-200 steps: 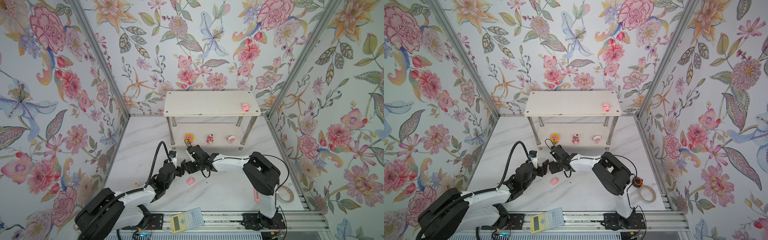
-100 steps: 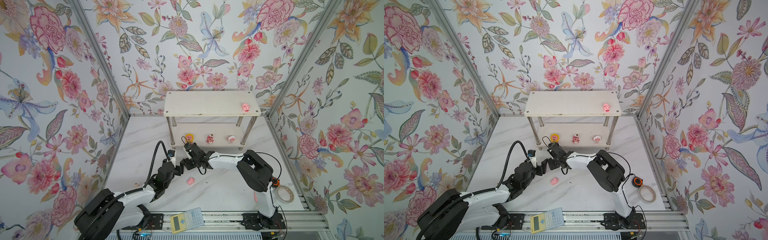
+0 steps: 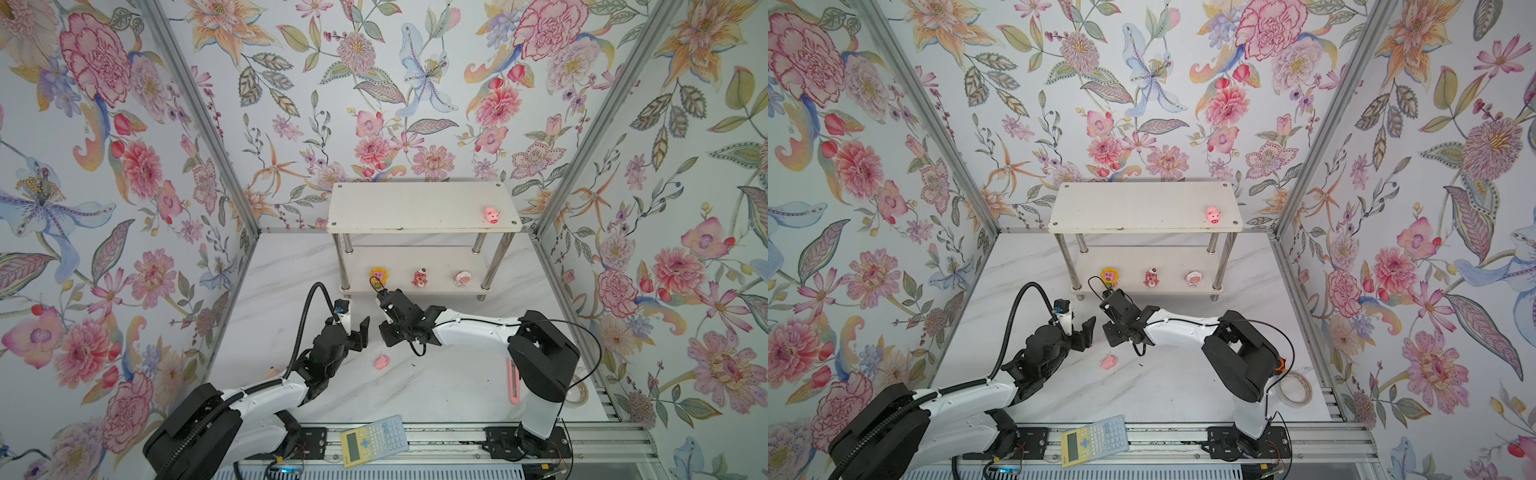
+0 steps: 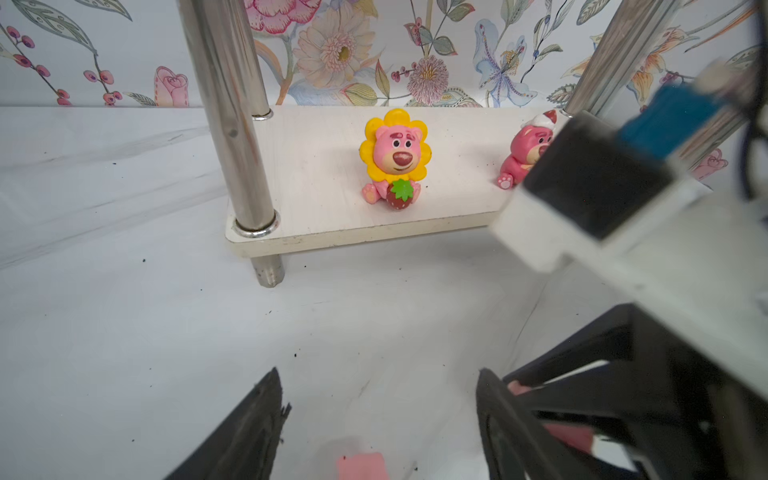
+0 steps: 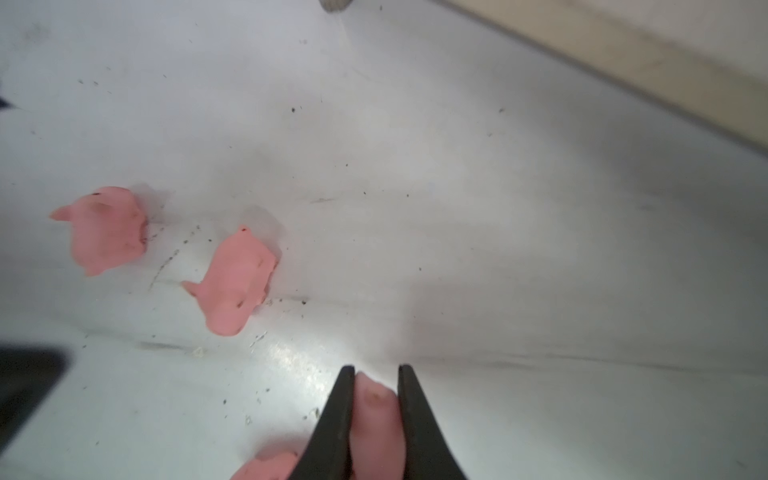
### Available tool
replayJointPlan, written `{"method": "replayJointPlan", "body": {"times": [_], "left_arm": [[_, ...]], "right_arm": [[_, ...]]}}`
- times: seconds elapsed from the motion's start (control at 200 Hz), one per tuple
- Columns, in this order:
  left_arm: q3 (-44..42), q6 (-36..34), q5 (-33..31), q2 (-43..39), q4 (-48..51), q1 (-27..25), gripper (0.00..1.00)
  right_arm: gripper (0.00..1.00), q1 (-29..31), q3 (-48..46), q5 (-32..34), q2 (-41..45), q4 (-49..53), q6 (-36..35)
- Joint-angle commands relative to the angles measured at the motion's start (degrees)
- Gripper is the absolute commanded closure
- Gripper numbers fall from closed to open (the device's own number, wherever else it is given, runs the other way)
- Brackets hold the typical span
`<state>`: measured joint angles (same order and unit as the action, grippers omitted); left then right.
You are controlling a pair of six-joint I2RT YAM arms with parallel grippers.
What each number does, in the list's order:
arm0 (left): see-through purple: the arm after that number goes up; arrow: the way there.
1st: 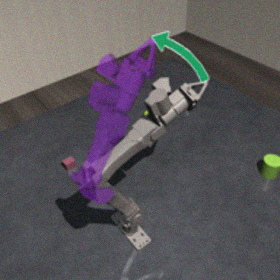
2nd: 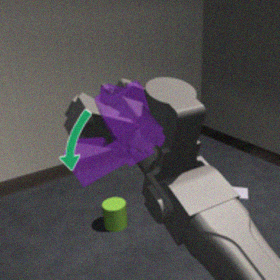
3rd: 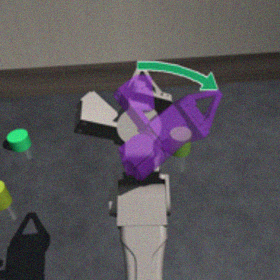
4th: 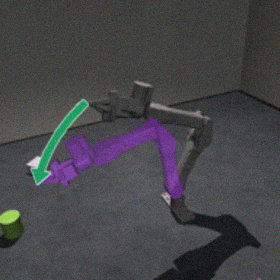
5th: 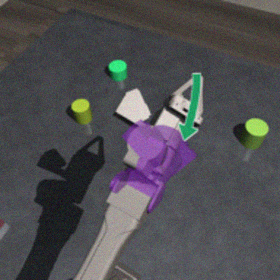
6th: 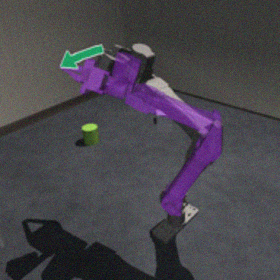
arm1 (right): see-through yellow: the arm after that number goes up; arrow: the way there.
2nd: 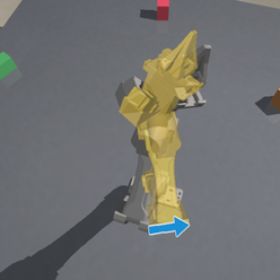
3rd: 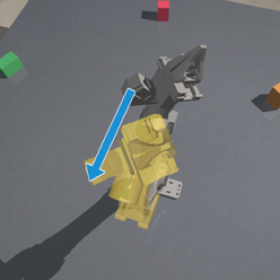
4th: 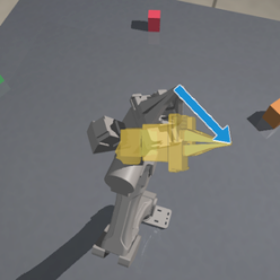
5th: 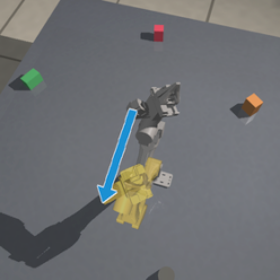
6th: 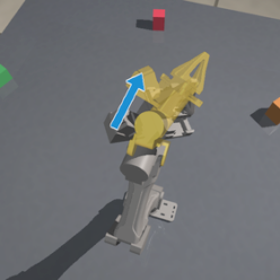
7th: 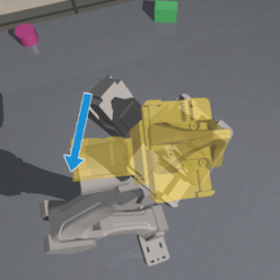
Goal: Place and organize the plastic toys onto the shelf
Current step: 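Lift the pig and carry it up to the top shelf with the right gripper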
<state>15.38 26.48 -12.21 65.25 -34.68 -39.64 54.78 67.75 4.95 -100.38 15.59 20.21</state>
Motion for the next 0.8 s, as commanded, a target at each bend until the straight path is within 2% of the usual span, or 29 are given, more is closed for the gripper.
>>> {"method": "replayJointPlan", "body": {"times": [0.0,0.165,0.335,0.475,0.601,0.796], "left_arm": [[-0.91,0.71,-0.19,-1.74,0.76,0.44,0.25],[-1.34,1.21,-0.01,-2.04,-0.01,0.53,0.25],[-1.06,1.95,1.6,-0.89,-1.0,0.48,0.25],[-0.75,2.23,2.14,-1.63,0.11,0.57,0.25],[-0.96,1.9,1.01,-3.46,1.7,0.48,0.25],[-0.7,1.19,-0.33,-5.05,3.6,0.6,0.25]], "right_arm": [[0.81,0.19,-0.17,6.3,11.53,9.3,-3.24],[0.78,-0.28,5.29,13.18,25.56,19.48,-5.99],[0.79,-3.94,15.82,18.97,30.31,24.53,-11.79],[0.8,-12.57,24.21,15.71,28.42,25.05,-15.05],[0.81,-20.43,31.59,12.64,23.29,26.36,-15.84],[0.81,-24.37,42.45,7.93,14.44,29.09,-15.74]]}}
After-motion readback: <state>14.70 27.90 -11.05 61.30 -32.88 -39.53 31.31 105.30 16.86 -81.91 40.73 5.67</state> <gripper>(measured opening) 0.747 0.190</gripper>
